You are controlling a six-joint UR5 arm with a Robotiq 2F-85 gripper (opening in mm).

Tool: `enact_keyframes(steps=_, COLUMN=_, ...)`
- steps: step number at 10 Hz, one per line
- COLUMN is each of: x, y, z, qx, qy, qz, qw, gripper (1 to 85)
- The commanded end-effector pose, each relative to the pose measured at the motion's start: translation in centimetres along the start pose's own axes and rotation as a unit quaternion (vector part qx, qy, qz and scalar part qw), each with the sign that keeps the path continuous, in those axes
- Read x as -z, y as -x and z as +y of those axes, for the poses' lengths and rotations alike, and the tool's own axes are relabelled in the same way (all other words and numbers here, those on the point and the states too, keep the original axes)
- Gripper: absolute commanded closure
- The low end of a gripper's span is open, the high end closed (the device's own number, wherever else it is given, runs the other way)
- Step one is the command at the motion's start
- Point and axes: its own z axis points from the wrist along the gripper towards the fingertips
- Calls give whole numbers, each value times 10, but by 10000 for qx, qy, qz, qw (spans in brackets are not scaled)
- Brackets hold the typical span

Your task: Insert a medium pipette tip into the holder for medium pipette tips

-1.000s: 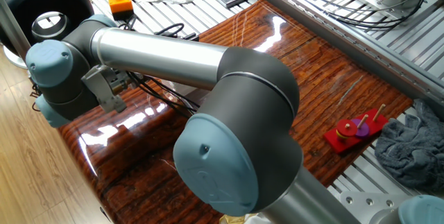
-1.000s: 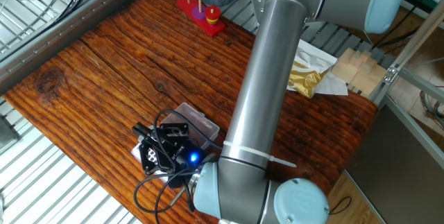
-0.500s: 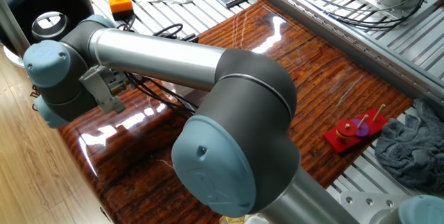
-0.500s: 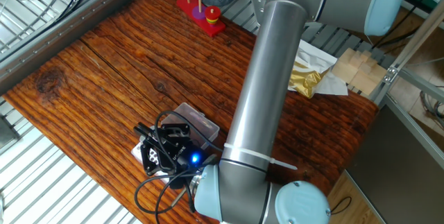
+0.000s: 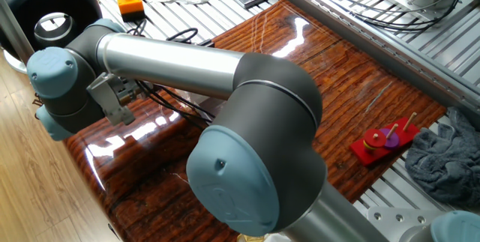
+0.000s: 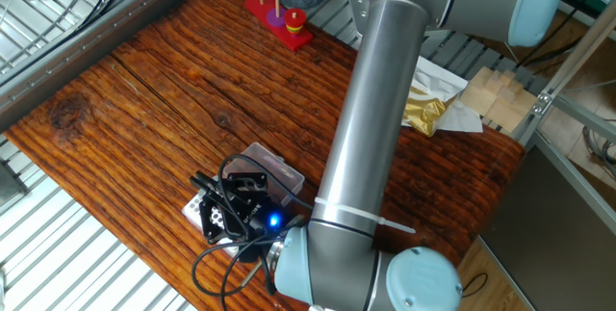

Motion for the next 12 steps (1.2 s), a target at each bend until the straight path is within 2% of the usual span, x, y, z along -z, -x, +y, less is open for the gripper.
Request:
enact_keyframes(steps=1, x=0, y=3, z=3, qx=34, qy=40, qz=-86, qw=9999, gripper=847)
enact_keyframes(steps=5, x=-2, y=4, z=4, qx=34, qy=40, qz=-86, qw=9999, gripper=847)
enact_keyframes(steps=8, x=-19, y=6, z=5, qx=31, qy=-30, qz=-154, qw=9999, gripper=847)
enact_keyframes(steps=12, x=-16, y=9, z=7, qx=24, qy=2, qz=-167, qw=9999, gripper=847)
